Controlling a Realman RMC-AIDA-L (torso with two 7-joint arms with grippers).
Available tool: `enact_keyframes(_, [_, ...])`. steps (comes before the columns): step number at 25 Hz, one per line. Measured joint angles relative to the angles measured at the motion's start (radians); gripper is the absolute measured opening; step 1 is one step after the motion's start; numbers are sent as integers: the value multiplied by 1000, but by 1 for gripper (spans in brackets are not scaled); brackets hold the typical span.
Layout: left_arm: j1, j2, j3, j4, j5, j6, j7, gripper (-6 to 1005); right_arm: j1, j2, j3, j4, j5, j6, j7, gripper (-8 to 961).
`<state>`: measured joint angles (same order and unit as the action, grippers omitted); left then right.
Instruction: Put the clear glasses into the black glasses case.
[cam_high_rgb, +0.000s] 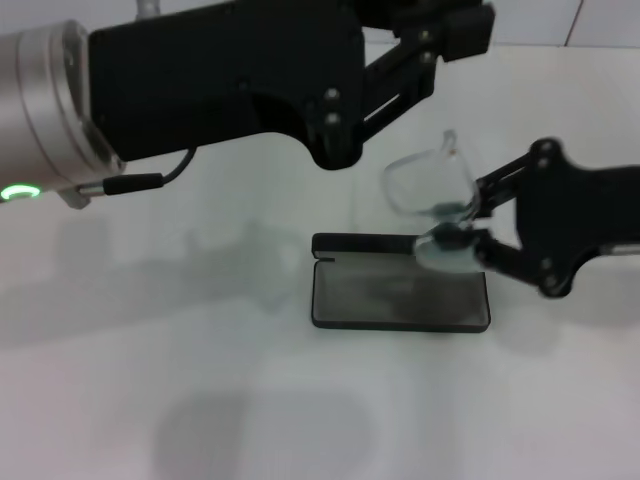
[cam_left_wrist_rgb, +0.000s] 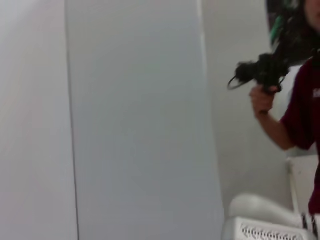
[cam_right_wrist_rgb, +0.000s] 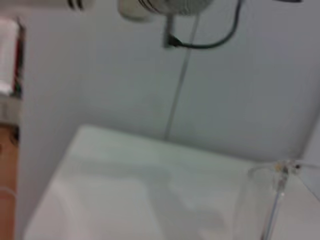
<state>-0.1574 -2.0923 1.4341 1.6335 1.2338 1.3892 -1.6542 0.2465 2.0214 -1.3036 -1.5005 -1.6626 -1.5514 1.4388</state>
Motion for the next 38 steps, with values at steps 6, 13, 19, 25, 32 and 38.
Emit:
enact_keyframes(6, [-21,0,9,-106,-69,8,96,68,46,-1,-21,153,171,-81,-107,120])
enact_keyframes(13, [-86,1,-5,-336,-143,53,181,64,104,-2,-10,250,261,-194,-151,120])
enact_keyframes(19, [-109,2,-35,-406,-151,109,191,65,107,-1,-9,249,275,-203,-165,120])
enact_keyframes(25, [-112,7,-37,-408,-143,129,185,65,109,-3,-9,254,284,-205,-175,120])
enact_keyframes(32, [-122,9,-37,-409,-128,175,171,66,109,-3,-9,255,287,-200,-177,120])
enact_keyframes(38, [-140,11,-41,-409,-93,214,153,66,115,-4,-9,269,287,-197,-181,120])
